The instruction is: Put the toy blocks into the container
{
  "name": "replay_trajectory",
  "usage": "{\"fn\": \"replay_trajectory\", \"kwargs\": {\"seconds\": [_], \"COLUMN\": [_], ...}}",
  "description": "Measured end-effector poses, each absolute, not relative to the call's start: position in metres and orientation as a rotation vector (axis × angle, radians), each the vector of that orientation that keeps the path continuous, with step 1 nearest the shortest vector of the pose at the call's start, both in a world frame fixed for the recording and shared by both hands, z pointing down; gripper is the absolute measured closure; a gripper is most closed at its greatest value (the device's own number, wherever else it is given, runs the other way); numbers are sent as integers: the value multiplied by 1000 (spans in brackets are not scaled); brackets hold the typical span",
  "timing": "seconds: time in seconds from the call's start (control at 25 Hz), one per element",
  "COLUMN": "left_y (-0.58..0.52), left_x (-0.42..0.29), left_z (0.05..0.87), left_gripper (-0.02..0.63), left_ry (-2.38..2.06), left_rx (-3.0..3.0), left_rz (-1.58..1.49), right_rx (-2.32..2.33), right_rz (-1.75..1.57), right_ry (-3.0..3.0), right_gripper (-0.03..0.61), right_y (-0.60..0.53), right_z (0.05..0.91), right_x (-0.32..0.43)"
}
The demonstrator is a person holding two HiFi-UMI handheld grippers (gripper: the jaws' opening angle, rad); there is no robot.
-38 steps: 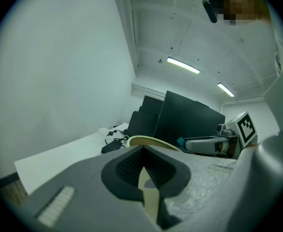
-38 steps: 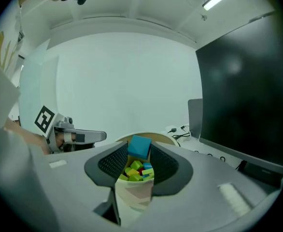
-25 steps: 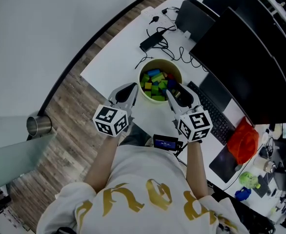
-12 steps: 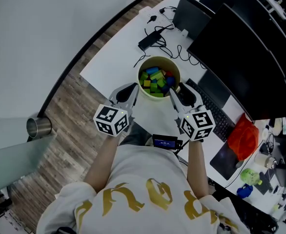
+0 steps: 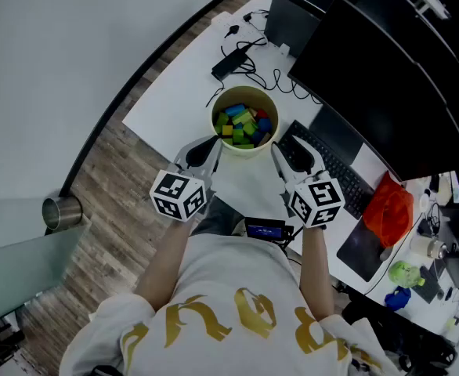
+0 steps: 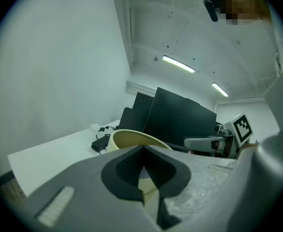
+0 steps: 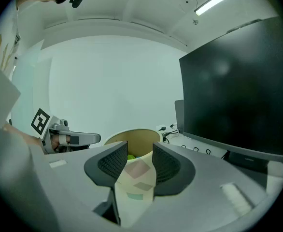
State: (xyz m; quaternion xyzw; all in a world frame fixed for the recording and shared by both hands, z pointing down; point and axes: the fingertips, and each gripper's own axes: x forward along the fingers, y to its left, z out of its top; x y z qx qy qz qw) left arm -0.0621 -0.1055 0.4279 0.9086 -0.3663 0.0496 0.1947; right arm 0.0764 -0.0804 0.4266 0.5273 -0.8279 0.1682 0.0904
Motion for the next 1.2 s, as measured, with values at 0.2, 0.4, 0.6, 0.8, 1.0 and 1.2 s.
{"fn": "replay_trajectory", "kwargs": {"seconds": [0.2, 0.4, 0.6, 0.8, 1.0, 1.2], "left_y": [-90, -75, -60, -52, -50, -47], "left_x": [-45, -26, -3, 5, 11, 19], "left_z": [427, 428, 433, 443, 450, 460], "left_gripper": [607, 607, 607, 607, 607, 607], "left_ry": [-980, -922, -849, -824, -801, -761], "left_rx": [2571, 2586, 2607, 2601, 2592, 2587], "left_rz": [148, 140, 165, 194, 210, 233], "right_rx": [1627, 1683, 1723, 1741, 1753, 1761], "right_rz": [507, 519, 546, 599, 667, 823], "right_ry": [-2418, -2374, -2333, -2294, -2258, -2233], "right_gripper": [407, 407, 407, 407, 407, 395], "right_y": [-58, -34, -14, -1, 7, 14], "right_z": [429, 433, 441, 453, 470, 492], "right_x": [97, 115, 130, 142, 149, 153]}}
